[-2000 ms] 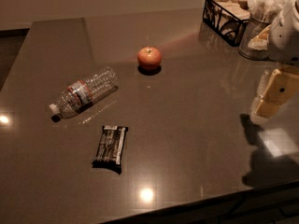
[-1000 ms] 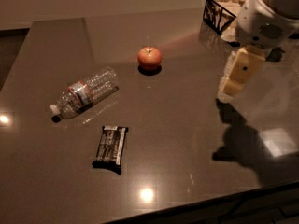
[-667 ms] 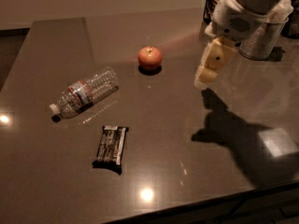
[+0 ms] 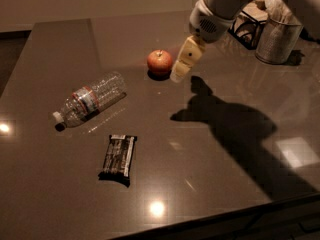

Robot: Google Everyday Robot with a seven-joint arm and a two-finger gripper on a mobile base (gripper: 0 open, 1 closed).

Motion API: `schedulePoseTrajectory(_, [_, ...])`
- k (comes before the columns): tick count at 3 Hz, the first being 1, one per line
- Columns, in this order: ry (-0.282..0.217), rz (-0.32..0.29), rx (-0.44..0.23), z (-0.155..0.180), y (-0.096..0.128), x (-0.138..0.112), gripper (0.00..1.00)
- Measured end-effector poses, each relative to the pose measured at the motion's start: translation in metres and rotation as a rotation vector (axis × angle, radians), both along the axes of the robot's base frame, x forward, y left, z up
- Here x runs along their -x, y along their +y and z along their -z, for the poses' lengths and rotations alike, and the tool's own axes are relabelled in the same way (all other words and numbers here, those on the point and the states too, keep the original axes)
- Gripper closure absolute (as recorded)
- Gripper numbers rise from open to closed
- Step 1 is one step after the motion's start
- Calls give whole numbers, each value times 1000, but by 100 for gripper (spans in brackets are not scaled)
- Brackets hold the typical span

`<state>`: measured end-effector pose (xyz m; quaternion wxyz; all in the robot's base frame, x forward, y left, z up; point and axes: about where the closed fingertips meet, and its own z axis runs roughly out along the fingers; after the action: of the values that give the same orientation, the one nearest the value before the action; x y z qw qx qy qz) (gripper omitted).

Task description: Pick apple

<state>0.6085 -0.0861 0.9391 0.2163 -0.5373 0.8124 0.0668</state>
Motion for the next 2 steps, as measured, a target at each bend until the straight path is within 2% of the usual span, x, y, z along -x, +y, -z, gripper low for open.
schedulePoseTrajectory(1, [13,26,-33,13,25,-30,0])
schedulePoseTrajectory(2, [33,38,-45,28,40,-50,0])
